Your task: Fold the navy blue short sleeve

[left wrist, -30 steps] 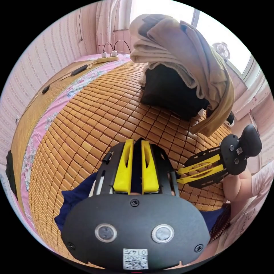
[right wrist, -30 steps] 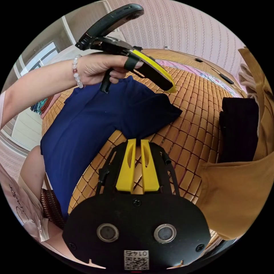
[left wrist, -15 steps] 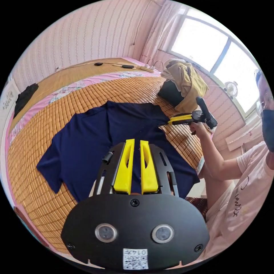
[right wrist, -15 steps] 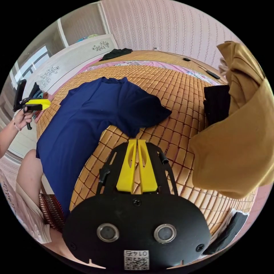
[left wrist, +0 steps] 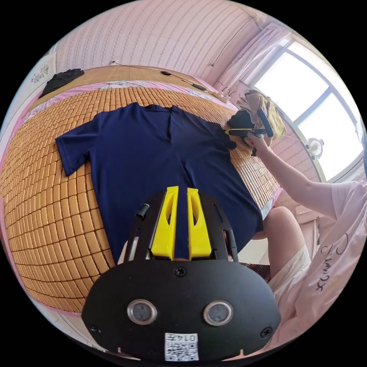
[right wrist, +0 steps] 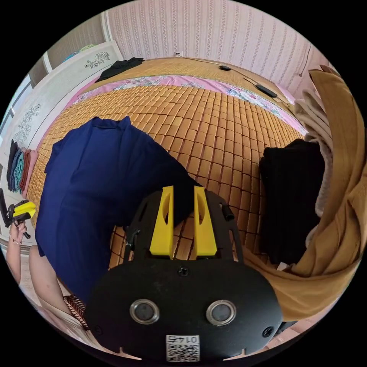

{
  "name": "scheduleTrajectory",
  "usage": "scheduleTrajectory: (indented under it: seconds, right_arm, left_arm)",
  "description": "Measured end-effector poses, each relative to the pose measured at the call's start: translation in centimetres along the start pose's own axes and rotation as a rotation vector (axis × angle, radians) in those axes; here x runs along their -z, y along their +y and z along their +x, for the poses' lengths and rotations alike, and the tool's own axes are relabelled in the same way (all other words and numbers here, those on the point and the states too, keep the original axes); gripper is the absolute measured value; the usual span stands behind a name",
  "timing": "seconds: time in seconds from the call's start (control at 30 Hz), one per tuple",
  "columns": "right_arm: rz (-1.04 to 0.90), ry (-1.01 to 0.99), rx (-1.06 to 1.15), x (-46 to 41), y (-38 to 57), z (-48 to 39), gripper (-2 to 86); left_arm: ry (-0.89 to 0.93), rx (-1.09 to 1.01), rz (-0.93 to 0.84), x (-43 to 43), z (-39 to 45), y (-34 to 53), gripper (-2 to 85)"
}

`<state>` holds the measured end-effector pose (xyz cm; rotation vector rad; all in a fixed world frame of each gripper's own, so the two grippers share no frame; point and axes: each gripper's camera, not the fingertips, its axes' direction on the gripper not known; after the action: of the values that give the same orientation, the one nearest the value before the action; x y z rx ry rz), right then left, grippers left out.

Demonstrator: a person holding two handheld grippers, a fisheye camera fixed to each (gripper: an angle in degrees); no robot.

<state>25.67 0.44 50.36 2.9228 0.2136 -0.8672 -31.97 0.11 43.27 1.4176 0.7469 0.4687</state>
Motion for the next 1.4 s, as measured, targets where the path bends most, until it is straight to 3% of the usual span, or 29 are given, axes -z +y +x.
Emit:
scheduleTrajectory:
  seconds: [0.33,0.5,0.67,0.8,0.97,1.2,1.4]
  right_arm:
    - [0.047,-0.069,0.261,-5.2,-10.8,-11.6,8.9]
    - [-0.041,-0.012,0.369,-9.9,-15.3,-17.4,0.1]
    - [-0.055,0.025,0.414,-12.0,-17.6,-19.7,-0.5]
    - [-0.073,-0.072,0.342,-13.2,-19.0,-20.1,0.4]
    - [0.02,-0.094,0.283,-11.4,-16.5,-19.8,2.0]
    - [-0.081,-0.105,0.553,-12.1,-11.0,-28.5,3.1]
    - [-0.063,-0.227,0.752,-12.4,-14.1,-41.9,4.7]
  left_arm:
    - [-0.265,0.082,0.005,0.1,-11.8,-15.1,6.7]
    - [-0.332,0.136,-0.093,-1.0,-14.9,-16.1,4.3]
    - [-0.313,0.172,-0.042,0.7,-16.8,-15.0,0.6]
    - [-0.255,0.265,0.002,3.0,-18.7,-14.0,0.2]
    - [-0.245,0.244,0.181,10.3,-17.8,-9.6,0.2]
    - [-0.317,0.306,0.214,18.3,-15.9,6.1,0.1]
    - [-0.224,0.414,0.278,19.3,-19.4,7.5,5.1]
